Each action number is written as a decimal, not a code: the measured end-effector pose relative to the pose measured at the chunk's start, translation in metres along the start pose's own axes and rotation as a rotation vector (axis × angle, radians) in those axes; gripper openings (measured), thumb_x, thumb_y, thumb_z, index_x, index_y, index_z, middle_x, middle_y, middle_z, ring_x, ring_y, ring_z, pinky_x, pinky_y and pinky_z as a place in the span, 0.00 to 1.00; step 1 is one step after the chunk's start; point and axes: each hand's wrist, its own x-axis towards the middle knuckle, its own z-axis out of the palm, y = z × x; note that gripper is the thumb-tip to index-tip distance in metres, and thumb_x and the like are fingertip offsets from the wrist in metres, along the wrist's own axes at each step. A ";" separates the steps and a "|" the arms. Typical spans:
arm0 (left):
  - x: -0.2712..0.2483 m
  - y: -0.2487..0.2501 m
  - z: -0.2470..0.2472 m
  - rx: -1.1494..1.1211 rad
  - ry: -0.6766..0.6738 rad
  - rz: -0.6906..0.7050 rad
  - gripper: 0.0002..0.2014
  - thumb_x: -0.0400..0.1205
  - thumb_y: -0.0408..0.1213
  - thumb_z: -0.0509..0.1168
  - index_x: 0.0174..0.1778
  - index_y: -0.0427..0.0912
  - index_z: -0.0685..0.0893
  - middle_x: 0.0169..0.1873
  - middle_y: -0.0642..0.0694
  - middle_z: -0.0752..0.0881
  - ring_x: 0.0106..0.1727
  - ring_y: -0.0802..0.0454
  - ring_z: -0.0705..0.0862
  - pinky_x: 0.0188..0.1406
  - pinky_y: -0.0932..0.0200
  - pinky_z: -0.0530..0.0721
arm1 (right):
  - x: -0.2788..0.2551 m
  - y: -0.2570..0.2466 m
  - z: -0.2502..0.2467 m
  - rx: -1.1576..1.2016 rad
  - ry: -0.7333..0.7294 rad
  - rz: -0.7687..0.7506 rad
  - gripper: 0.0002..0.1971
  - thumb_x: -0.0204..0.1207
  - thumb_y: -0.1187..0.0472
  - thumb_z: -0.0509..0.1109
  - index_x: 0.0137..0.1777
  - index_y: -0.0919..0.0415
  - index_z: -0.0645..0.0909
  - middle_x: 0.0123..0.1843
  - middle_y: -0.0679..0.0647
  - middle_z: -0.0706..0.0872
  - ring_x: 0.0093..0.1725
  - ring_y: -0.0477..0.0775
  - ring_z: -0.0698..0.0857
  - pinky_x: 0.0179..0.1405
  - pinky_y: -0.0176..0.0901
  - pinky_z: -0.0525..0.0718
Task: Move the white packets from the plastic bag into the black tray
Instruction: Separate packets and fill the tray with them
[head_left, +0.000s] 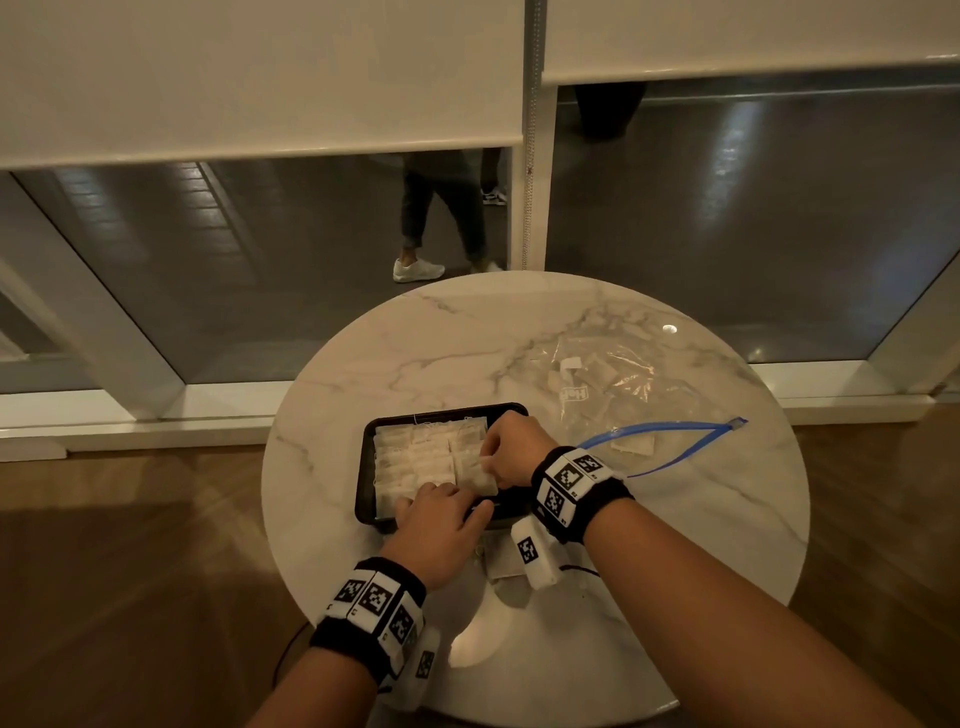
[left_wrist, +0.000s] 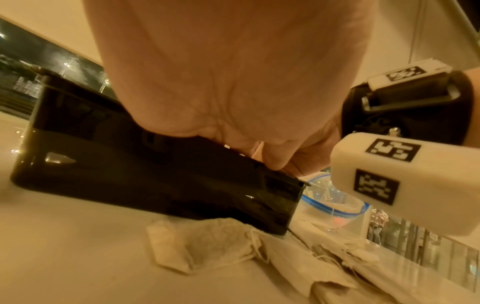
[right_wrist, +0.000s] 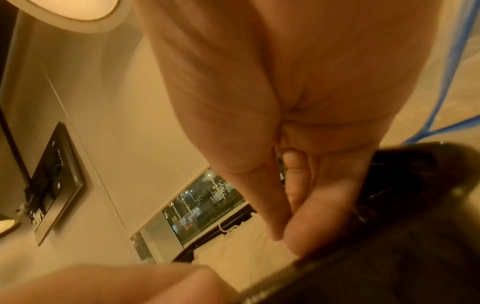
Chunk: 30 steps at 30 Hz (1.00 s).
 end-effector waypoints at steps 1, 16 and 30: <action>0.000 0.000 0.000 0.001 0.001 0.002 0.20 0.90 0.56 0.48 0.58 0.55 0.84 0.53 0.53 0.82 0.62 0.49 0.74 0.61 0.44 0.64 | 0.002 0.000 0.002 -0.020 -0.010 0.001 0.04 0.78 0.66 0.74 0.48 0.62 0.90 0.49 0.58 0.91 0.49 0.56 0.91 0.54 0.48 0.91; 0.001 -0.002 0.001 0.004 -0.010 0.014 0.21 0.91 0.55 0.48 0.53 0.54 0.85 0.53 0.52 0.82 0.61 0.49 0.73 0.60 0.45 0.64 | 0.019 -0.002 0.014 -0.197 0.049 -0.014 0.06 0.77 0.68 0.73 0.52 0.62 0.88 0.54 0.59 0.89 0.54 0.58 0.88 0.55 0.48 0.89; 0.004 -0.010 -0.002 -0.129 -0.023 0.028 0.18 0.88 0.57 0.54 0.62 0.55 0.84 0.56 0.52 0.83 0.63 0.48 0.76 0.69 0.40 0.73 | -0.046 0.017 -0.039 0.438 0.214 -0.014 0.04 0.79 0.62 0.75 0.51 0.56 0.84 0.40 0.57 0.89 0.38 0.54 0.91 0.30 0.42 0.90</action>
